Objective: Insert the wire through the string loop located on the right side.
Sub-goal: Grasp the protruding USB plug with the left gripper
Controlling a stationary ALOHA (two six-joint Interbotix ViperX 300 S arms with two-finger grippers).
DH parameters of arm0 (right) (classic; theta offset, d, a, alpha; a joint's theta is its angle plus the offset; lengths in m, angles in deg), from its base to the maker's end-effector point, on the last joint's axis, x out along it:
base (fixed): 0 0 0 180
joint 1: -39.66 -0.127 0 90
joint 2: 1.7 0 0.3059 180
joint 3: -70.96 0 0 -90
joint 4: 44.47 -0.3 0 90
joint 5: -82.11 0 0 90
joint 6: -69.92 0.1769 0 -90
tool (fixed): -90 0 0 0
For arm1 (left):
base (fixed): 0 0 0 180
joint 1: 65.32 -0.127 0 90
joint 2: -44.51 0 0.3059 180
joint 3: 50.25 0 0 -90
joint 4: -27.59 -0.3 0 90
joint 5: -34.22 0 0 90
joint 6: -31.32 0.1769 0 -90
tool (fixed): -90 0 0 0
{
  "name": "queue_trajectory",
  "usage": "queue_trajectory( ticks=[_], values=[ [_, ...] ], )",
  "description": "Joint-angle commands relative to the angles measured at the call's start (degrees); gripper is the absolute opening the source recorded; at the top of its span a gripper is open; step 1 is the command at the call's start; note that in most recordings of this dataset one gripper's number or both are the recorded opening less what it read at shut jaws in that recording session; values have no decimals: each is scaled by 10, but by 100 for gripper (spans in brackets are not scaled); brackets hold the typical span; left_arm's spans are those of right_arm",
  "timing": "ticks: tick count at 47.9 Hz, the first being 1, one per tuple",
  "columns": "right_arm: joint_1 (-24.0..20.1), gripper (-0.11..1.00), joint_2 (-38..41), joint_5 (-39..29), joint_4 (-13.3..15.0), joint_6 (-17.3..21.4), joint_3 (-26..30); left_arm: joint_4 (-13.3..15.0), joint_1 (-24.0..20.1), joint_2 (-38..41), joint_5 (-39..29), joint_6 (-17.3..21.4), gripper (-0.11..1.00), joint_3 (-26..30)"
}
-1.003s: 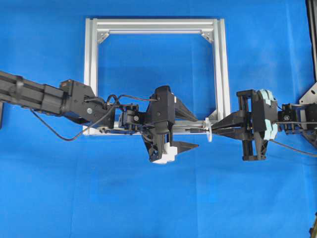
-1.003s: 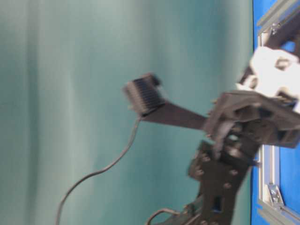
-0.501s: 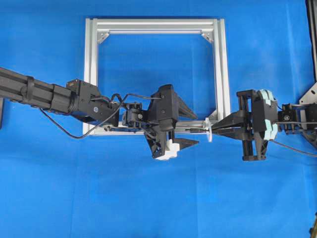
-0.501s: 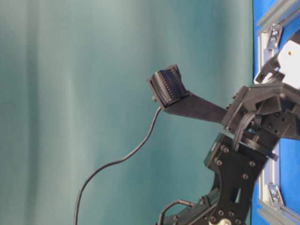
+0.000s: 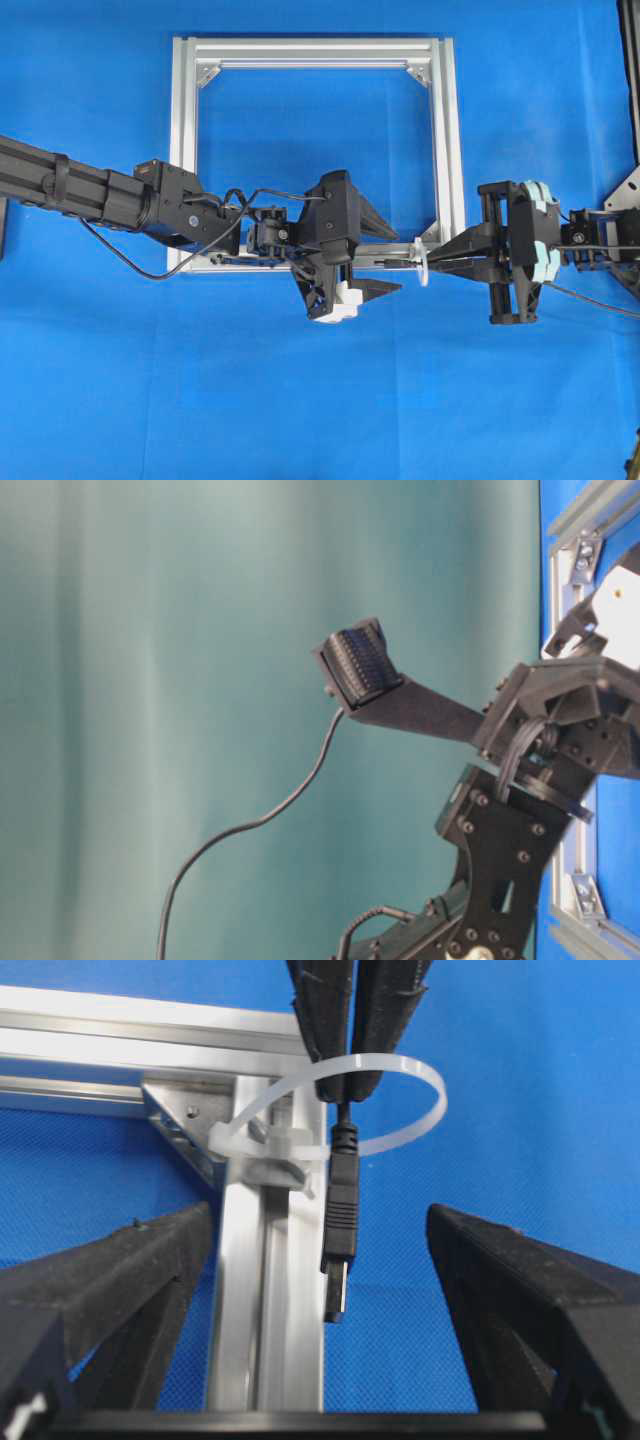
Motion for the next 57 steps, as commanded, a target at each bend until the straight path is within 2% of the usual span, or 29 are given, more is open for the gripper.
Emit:
queue_trajectory(
  ticks=[1, 33, 37, 39, 42, 46, 48, 57],
  values=[
    [1, -3, -4, 2, -1, -1, 9, -1, 1, -12, 4, 1, 83, 11],
    [0, -3, -4, 2, -1, -1, 10, -1, 2, -13, 3, 1, 81, 11],
    [1, -3, -4, 2, -1, -1, 10, -1, 3, -14, 3, 2, 67, 11],
    [1, -3, -4, 2, -1, -1, 9, -2, 3, -13, 4, 2, 56, 11],
    [1, -3, -4, 2, -1, -1, 10, -1, 3, -13, 5, 3, 33, 12],
    [0, -3, -4, 2, -1, -1, 10, -1, 3, -13, 7, 3, 10, 12],
    [1, -3, -4, 2, -1, -1, 10, -2, 3, -13, 7, 3, 7, 13],
    [0, -3, -4, 2, 1, -1, 10, -1, 2, -13, 7, 3, 8, 13]
  ],
)
